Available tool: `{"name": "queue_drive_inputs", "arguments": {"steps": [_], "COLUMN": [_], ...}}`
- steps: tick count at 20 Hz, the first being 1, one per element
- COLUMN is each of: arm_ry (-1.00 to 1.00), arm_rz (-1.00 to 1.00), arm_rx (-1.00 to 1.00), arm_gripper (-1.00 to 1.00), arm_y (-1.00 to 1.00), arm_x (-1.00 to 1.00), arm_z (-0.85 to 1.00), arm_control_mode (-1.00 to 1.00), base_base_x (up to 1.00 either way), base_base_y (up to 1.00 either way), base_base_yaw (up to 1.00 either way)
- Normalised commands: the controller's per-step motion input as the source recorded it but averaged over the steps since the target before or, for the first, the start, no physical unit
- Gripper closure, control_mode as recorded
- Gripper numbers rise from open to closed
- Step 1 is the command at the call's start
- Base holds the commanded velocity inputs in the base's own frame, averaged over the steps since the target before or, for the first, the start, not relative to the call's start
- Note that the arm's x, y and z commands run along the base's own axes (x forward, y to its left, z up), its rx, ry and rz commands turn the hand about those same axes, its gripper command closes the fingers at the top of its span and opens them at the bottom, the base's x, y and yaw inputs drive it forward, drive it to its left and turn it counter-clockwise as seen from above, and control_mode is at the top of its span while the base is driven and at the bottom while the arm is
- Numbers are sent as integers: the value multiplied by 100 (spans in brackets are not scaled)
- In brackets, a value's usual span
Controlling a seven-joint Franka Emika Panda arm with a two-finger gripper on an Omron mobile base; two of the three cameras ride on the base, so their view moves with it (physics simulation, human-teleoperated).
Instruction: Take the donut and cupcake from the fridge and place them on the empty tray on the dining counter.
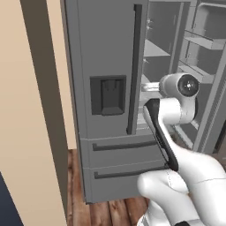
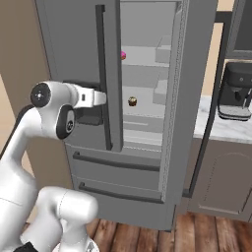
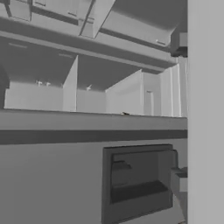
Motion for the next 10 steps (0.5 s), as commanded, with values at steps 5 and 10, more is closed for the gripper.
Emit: {"name": "queue_drive_inputs", "arguments": {"steps": [5,10], "arm_ry": [13,13], "arm_rz": [-5,2], "arm_rx": [0,3], "arm_gripper": [-100,-100], "arm_y": [0,0], "arm_x": [76,46], "arm_z": [4,0], "arm_control_mode": [-100,-100], "base_base_x": [0,0], "base_base_y": [0,0], "base_base_yaw": [0,0]}}
